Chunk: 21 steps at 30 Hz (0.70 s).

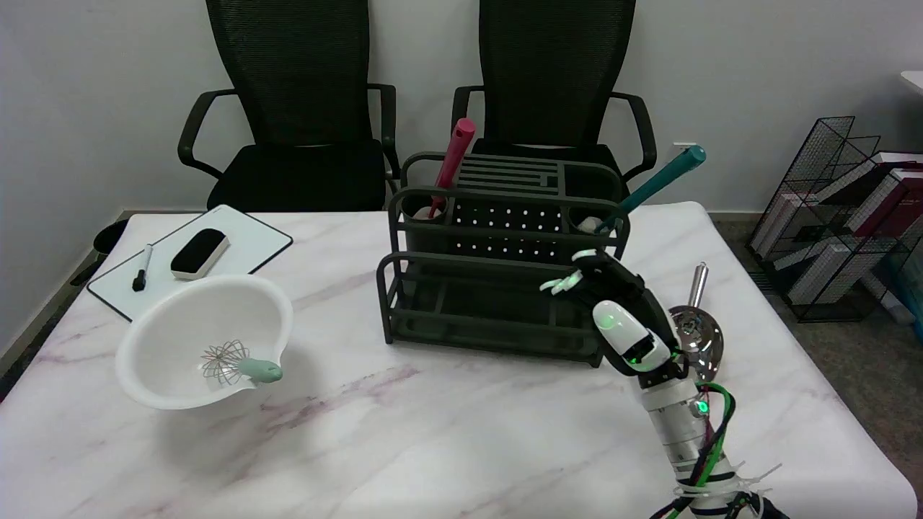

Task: Pick up the pink sponge bottle brush.

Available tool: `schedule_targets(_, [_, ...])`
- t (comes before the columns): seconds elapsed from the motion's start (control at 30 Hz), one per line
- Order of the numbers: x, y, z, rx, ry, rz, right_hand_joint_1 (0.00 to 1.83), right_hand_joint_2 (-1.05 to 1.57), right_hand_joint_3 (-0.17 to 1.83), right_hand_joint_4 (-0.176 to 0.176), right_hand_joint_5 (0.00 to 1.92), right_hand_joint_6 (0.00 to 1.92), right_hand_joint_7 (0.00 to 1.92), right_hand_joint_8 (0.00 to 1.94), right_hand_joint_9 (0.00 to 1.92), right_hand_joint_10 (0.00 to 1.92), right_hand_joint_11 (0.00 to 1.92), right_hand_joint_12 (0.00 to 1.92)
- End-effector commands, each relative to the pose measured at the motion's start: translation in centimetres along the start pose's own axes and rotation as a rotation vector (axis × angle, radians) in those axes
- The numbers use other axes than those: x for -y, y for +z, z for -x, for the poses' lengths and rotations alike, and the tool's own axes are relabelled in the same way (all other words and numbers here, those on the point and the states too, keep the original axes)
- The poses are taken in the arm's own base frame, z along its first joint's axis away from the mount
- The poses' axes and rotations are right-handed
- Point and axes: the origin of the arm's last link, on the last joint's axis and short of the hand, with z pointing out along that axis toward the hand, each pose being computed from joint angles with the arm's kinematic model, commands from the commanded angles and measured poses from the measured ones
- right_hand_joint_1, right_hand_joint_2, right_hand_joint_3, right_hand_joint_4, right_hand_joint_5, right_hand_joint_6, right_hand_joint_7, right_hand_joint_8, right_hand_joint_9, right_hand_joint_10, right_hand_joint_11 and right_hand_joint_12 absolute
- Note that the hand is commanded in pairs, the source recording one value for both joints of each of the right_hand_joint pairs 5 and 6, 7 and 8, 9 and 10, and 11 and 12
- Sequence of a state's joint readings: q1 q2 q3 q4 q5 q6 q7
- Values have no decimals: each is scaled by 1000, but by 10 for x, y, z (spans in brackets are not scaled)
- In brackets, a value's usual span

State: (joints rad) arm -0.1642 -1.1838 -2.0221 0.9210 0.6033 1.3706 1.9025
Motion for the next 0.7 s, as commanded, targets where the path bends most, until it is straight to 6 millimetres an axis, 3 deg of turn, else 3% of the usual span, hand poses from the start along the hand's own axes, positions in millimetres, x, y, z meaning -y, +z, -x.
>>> schedule_targets(0.03, [3,54,20,66,44,-3,1064,328,945,0,771,771,965,965,881,881,786,786])
schedule_targets(0.17, [25,56,0,42,-23,-101,1060,296,963,0,739,739,916,916,867,867,714,714])
schedule_targets(0.3, [17,67,10,54,8,-26,1033,292,1003,0,798,798,887,887,837,837,684,684])
schedule_targets(0.43, [10,97,37,59,79,45,1031,261,1014,0,788,788,861,861,814,814,667,667])
schedule_targets(0.7, [32,184,50,206,-64,-17,1100,78,928,0,585,585,821,821,738,738,584,584])
